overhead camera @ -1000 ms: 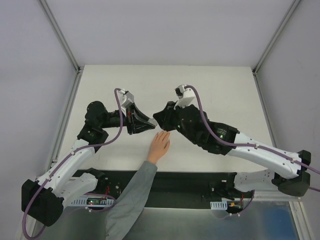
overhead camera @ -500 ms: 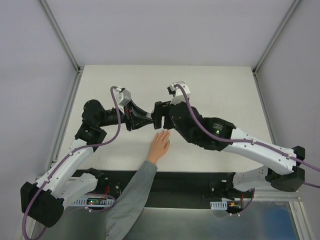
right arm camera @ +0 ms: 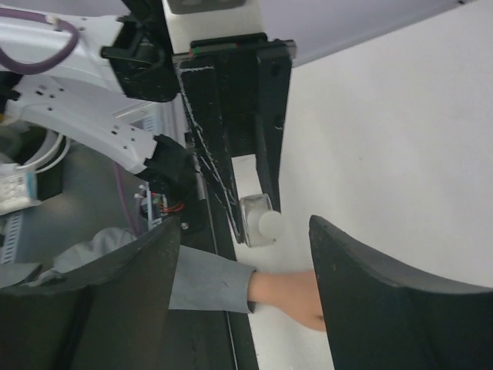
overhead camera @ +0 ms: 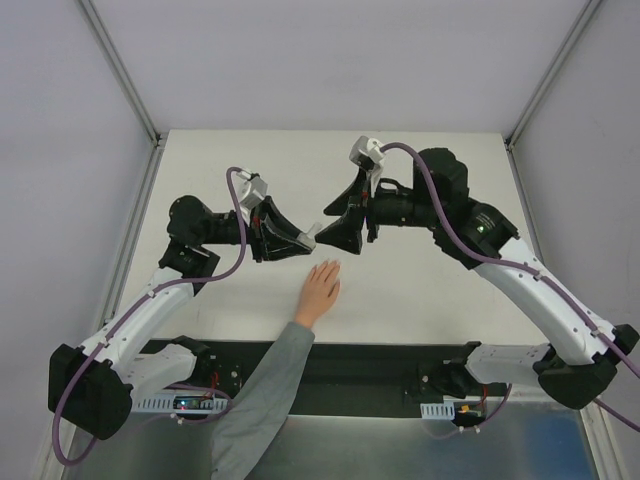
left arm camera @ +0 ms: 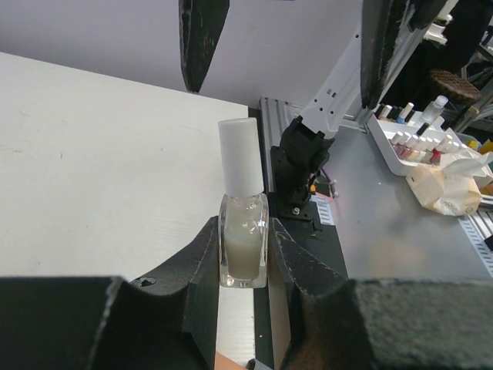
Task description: Paint the nails
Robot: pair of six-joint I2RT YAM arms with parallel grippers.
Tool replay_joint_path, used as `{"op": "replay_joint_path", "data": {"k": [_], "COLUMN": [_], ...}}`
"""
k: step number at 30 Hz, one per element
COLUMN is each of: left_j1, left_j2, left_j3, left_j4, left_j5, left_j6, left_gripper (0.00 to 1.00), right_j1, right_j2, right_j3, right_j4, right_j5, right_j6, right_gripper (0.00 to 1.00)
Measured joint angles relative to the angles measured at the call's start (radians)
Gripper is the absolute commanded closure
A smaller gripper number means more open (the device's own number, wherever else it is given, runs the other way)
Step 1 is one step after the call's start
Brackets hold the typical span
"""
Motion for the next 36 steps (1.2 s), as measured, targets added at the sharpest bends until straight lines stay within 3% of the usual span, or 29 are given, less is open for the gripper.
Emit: {"op": "replay_joint_path", "data": {"k": [3,9,15,25,31,34,36], "left_j1": [0.000,-0.001,-0.001,-0.001,-0.001,-0.002,-0.002], "left_j2": [0.000,0.000,0.000,0.000,0.000,0.000,0.000], "left_j3": [0.000,0.000,0.000,0.000,0.000,0.000,0.000], "left_j4": [0.028,0.046,0.057,0.074,0.074,0.072,0.069], "left_j5": [0.016,0.034,0.035,0.038,0.043,0.043,0.042], "left_j6": [-0.018,-0.038,-0.049,-0.057,-0.061,-0.062,-0.061], "left_gripper": [1.00,1.00,1.00,1.00,1.00,1.00,1.00], "right_j1": [-0.021,-0.028,-0.029,-0.028,-0.029,-0.032,-0.032], "right_j2": [0.033,0.077,0.083,0.101,0.105,0.108,0.109], "right_j3": [-0.002,-0.002,-0.003,-0.006,-0.006,-0.006,-0.009], "right_j4": [0.040,0.071,0.083,0.085,0.087,0.086,0.091], "right_j5": [-0.125,-0.222,-0.244,-0.245,-0.237,-0.237,-0.236], "right_j6": [0.000,0.001,-0.002,-0.018,-0.024,-0.020,-0.014], "right_gripper": [0.39,0.49,0.58,0.60,0.90,0.99,1.00]}}
